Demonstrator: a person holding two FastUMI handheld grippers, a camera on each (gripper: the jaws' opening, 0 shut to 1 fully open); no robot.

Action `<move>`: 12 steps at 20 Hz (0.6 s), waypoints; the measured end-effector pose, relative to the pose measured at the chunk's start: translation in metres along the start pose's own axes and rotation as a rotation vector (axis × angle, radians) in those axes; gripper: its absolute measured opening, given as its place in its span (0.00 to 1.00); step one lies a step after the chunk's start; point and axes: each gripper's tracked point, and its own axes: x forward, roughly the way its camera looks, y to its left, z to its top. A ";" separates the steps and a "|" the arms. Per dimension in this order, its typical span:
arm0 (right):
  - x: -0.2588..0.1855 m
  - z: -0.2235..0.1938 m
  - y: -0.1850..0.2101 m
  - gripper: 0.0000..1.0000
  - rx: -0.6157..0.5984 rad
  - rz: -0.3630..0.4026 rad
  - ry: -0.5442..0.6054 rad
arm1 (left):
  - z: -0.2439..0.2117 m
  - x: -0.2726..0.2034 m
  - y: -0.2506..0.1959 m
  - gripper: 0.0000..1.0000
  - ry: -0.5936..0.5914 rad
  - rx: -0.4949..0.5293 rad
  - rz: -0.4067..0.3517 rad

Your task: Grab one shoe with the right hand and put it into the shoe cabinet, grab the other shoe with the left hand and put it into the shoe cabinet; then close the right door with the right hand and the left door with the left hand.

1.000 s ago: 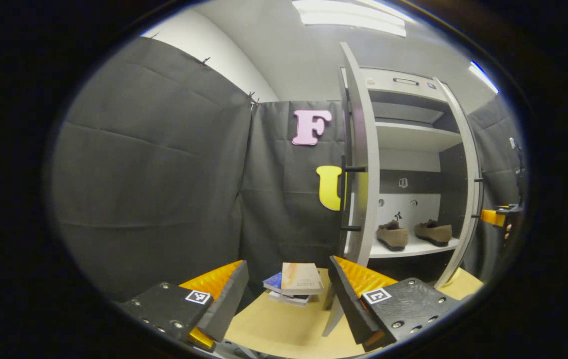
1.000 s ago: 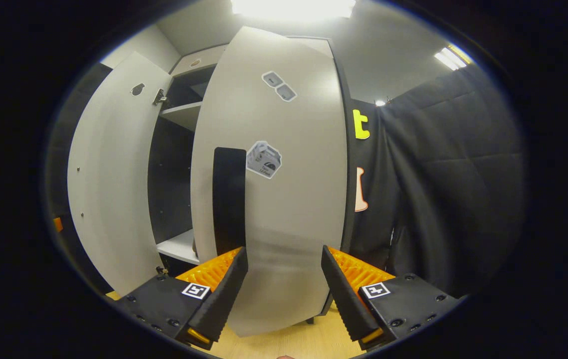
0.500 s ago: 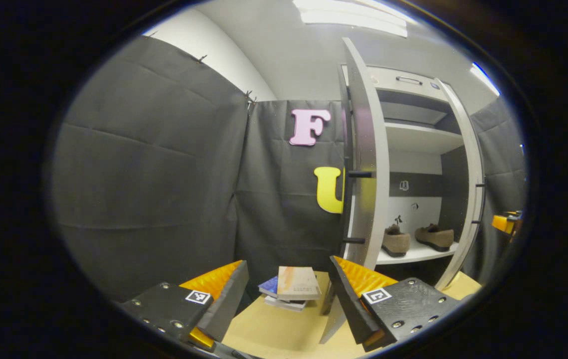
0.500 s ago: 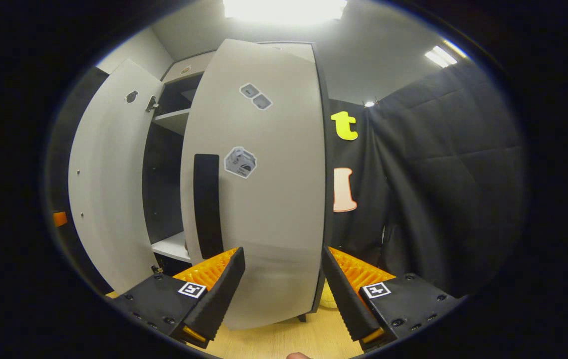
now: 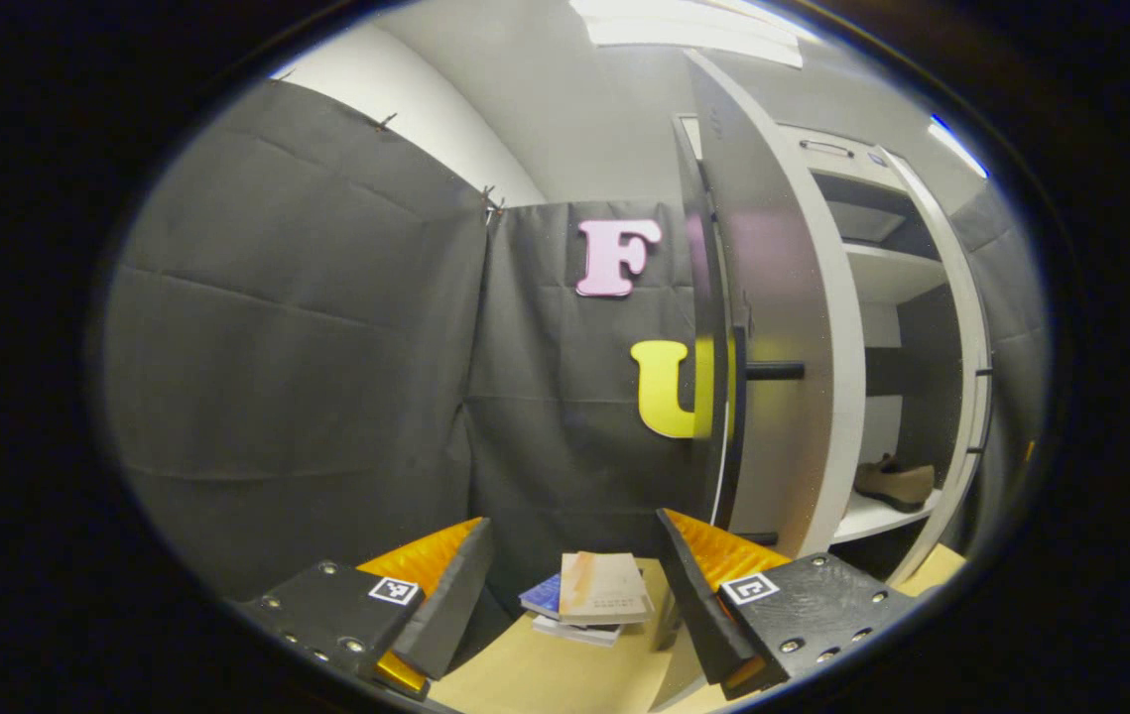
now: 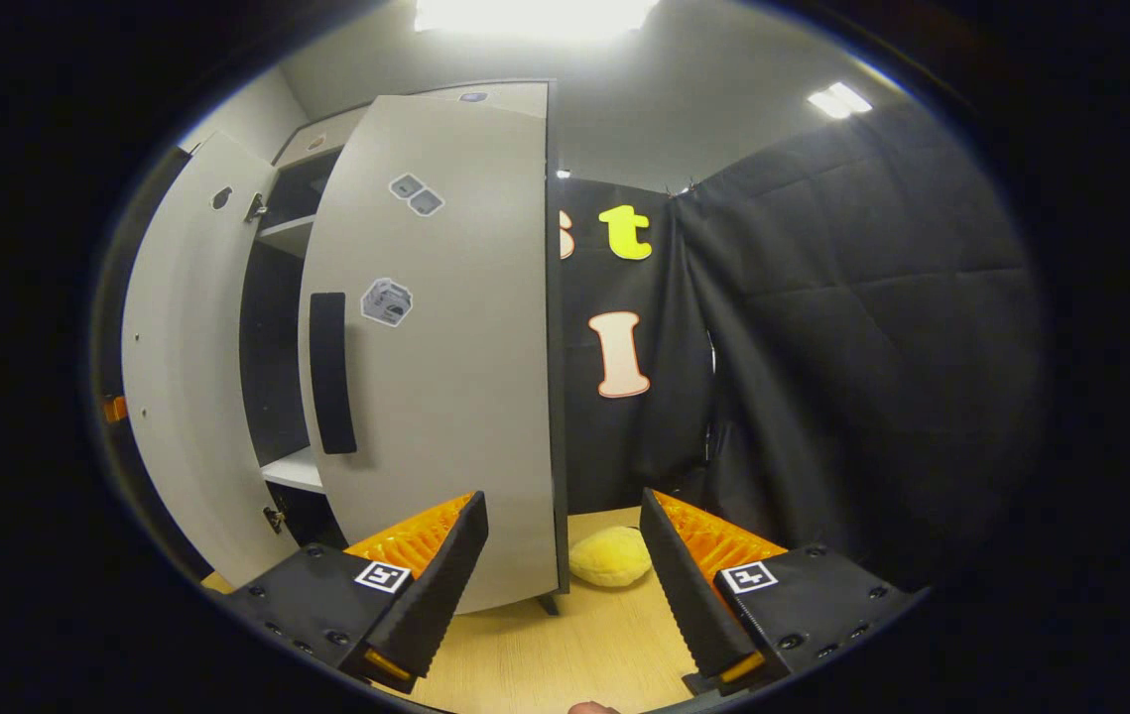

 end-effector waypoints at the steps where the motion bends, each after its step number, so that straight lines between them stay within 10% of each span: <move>1: -0.001 -0.001 -0.004 0.98 0.002 -0.006 0.002 | 0.002 0.006 0.000 0.99 -0.013 0.024 0.004; 12: -0.002 -0.010 0.009 0.97 -0.015 0.036 0.020 | 0.010 -0.016 -0.035 0.98 -0.030 0.051 -0.063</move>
